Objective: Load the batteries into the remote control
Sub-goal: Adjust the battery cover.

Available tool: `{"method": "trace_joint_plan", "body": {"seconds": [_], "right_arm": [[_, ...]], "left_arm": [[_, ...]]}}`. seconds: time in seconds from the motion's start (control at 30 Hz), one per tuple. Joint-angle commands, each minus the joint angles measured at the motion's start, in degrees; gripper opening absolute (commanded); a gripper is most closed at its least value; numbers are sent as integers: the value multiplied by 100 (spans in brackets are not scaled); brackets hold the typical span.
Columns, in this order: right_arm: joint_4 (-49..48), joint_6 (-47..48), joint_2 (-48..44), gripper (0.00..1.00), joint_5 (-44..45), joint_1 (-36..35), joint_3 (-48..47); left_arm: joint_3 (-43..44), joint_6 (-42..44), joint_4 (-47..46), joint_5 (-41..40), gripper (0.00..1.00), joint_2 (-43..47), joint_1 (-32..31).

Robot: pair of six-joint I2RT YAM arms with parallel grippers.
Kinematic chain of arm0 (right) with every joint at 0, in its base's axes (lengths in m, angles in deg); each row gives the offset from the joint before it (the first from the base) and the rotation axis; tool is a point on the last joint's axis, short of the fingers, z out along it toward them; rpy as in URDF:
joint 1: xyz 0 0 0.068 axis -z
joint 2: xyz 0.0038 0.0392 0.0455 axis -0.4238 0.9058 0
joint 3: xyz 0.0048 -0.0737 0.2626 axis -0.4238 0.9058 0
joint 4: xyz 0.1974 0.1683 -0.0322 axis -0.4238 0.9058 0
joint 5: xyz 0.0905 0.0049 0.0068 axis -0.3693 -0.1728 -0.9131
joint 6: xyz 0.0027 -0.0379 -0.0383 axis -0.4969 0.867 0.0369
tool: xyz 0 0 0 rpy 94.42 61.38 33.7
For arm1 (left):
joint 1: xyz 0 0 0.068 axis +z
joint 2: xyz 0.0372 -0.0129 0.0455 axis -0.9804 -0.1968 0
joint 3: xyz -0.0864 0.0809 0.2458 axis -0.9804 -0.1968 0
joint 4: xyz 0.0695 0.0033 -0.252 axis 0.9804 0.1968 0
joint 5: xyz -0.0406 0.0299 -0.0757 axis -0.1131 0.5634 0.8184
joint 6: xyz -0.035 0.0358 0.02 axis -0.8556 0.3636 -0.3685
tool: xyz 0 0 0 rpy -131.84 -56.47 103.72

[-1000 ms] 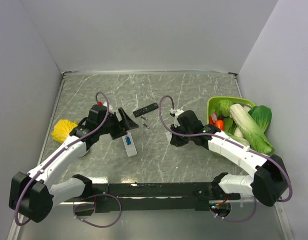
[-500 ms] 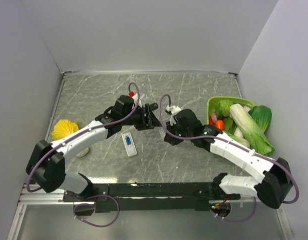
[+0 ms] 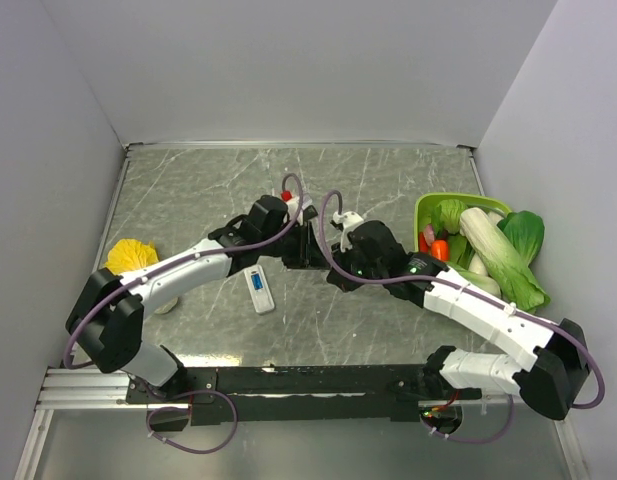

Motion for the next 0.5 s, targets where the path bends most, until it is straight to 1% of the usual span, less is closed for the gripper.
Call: {"method": "trace_joint_plan", "body": {"seconds": [0.0, 0.03, 0.07, 0.1, 0.13, 0.17, 0.2, 0.23, 0.27, 0.33, 0.37, 0.4, 0.43, 0.47], "right_arm": [[-192, -150, -233, 2, 147, -58, -208], [-183, -168, -241, 3, 156, -58, -208], [-157, -194, -241, 5, 156, -58, -225], [-139, -246, -250, 11, 147, -58, -234], [-96, -299, -250, 14, 173, -58, -287], [-34, -369, -268, 20, 208, -58, -313], [88, -535, -311, 32, 278, -40, -340], [141, -624, -347, 37, 392, -23, -392], [194, -721, -382, 47, 393, 12, -410], [317, -1089, -522, 56, 306, 161, -471], [344, -1404, -575, 65, 253, 231, -472], [361, -1572, -671, 69, 166, 354, -472], [327, -1748, -733, 74, 86, 407, -446], [274, -2081, -786, 78, -123, 460, -411]], "left_arm": [[327, 391, 89, 63, 19, 79, -72], [319, 444, 98, 28, 10, 122, -80], [319, 505, 116, 2, 7, 149, -89], [284, 645, 107, -33, 5, 227, -89], [257, 734, 98, -155, 2, 280, -81], [222, 952, 81, -235, 2, 351, -89], [135, 1076, 37, -349, 2, 508, -89], [73, 1217, -7, -576, 2, 605, -98], [-67, 1522, -77, -709, 2, 719, -124], [-278, 1849, -428, -894, 2, 1114, -151], [-401, 2129, -586, -1095, 2, 1273, -186], [-689, 2271, -796, -1149, 2, 1596, -186], [-840, 2403, -1207, -1185, 2, 1765, -195], [-1129, 2700, -1438, -1228, 2, 1940, -230]]}}
